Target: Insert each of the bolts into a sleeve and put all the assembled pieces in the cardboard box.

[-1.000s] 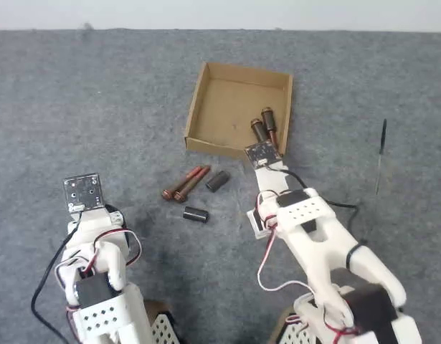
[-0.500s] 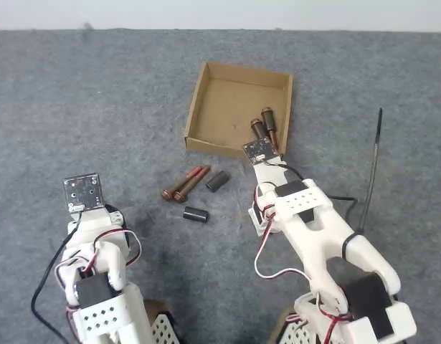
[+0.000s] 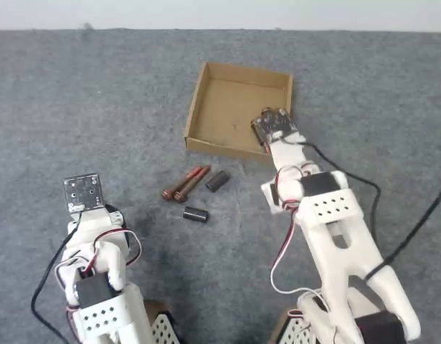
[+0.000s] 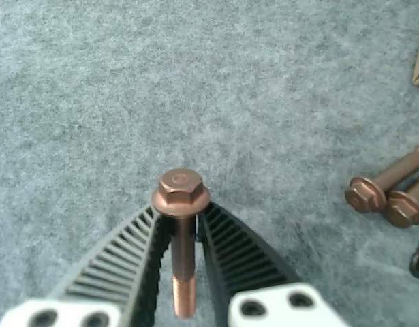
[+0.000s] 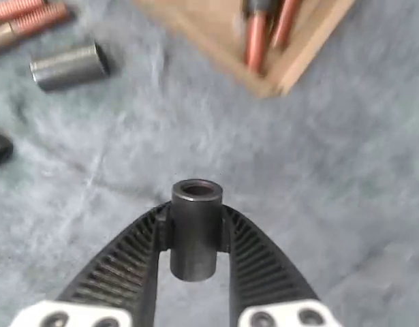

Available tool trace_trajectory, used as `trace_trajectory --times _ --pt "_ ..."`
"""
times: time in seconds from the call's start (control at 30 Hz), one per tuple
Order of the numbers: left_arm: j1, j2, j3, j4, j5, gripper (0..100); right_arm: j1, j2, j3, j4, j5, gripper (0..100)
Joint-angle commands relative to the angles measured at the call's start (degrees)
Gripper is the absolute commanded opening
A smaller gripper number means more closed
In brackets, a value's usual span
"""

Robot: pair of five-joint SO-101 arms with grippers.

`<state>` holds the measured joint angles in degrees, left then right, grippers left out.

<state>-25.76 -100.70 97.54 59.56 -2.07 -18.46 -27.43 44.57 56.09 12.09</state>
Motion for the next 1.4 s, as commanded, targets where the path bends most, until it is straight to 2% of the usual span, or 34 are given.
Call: trace_trajectory --times 0.0,0.33,0.63,0.9,1.37 --pt "0.18 -1.49 -0.84 -0.09 -0.53 1 0.92 -1.89 -4.66 -5.58 2.46 0.7" --pt "0.18 -1.49 -0.84 -0.09 -0.53 1 2.15 4.88 -4.57 -34.77 2.46 0.7" --pt "0.09 -1.49 -0.84 -0.09 -0.53 1 2.15 17.01 -4.66 -61.14 2.29 0.7" --pt "0.09 -1.49 -0.84 -0.09 -0.53 1 1.19 30.46 -4.84 -92.35 2.11 0.7" --pt "0.09 -1.49 -0.84 0.0 -0.53 1 0.22 44.0 -2.37 -119.96 2.11 0.6"
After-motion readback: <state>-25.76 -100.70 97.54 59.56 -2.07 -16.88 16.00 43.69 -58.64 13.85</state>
